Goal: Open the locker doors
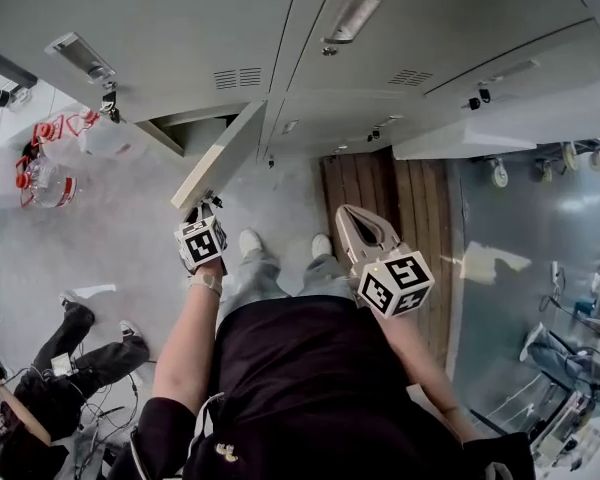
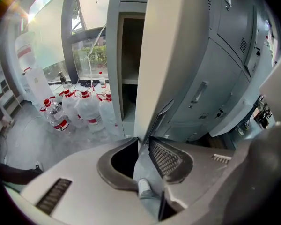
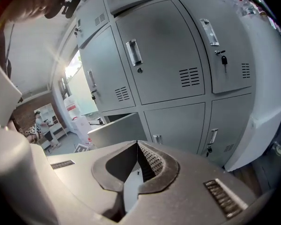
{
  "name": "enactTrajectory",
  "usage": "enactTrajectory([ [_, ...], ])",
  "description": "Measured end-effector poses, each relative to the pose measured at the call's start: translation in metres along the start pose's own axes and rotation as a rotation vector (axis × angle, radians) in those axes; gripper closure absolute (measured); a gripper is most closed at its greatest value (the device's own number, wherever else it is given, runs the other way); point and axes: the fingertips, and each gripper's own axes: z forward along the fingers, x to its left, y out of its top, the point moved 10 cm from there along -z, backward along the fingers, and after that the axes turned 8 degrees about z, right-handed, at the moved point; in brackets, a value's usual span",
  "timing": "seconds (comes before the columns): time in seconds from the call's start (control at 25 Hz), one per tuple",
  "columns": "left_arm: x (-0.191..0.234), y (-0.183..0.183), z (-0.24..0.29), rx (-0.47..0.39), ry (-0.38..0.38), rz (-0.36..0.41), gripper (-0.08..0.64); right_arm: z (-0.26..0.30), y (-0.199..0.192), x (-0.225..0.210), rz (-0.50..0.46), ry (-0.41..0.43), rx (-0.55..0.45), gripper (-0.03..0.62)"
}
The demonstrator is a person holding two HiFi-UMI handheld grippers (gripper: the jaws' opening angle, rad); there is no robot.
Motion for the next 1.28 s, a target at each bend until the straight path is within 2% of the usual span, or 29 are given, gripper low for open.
enactTrajectory([
  [0.24,-0.042,-0.023,-0.016,0.034,-0.02,0.056,0.499,-0.015,0.004,-0.028,-0.025,0.069,0.025,0.565],
  [0.52,-0.093,-0.038,-0.027,0.054,-0.022,0.066,0.522,-0.033,-0.003,-0.069,-0.01,0.105,0.056,0.565],
  [0.76,-0.133,-0.049,-0.022,0.057,-0.013,0.083,0.522,-0.052,-0.007,-0.108,0.001,0.106,0.068,0.565],
  [1.28,-0.211,-0.042,-0.029,0.036,-0.059,0.115,0.522,-0.075,-0.014,-0.175,0.03,0.106,0.075,0.565],
])
